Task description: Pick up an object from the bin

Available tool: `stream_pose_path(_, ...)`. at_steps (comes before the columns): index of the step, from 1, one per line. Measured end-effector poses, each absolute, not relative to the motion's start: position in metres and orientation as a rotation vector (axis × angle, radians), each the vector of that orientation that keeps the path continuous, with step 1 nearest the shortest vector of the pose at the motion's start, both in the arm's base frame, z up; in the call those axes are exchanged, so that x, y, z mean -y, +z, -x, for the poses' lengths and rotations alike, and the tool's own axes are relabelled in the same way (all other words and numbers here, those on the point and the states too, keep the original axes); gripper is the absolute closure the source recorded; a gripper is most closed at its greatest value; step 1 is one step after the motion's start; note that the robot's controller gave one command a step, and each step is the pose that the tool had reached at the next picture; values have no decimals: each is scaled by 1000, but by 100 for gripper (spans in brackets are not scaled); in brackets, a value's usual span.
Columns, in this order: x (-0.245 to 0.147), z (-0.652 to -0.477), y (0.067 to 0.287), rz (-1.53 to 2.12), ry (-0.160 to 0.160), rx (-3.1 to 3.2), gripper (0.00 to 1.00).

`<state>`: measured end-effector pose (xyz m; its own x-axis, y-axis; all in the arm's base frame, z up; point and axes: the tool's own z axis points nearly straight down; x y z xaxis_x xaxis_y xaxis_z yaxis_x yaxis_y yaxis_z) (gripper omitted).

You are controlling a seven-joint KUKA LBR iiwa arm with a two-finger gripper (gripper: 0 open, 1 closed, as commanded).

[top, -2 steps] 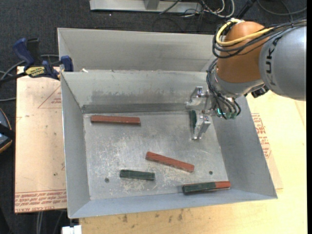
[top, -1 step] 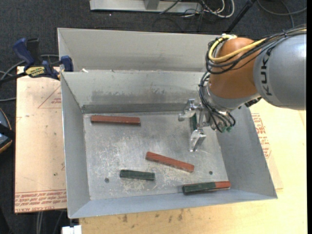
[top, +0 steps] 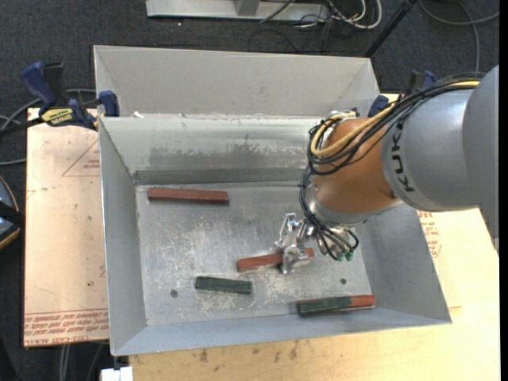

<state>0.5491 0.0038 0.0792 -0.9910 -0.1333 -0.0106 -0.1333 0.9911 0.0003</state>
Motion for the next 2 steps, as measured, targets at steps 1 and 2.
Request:
stream_pose_path(1,-4,-549,79,210,1,-3124,100)
stream_pose_path(2,-4,-557,240,268,0,-3121,100)
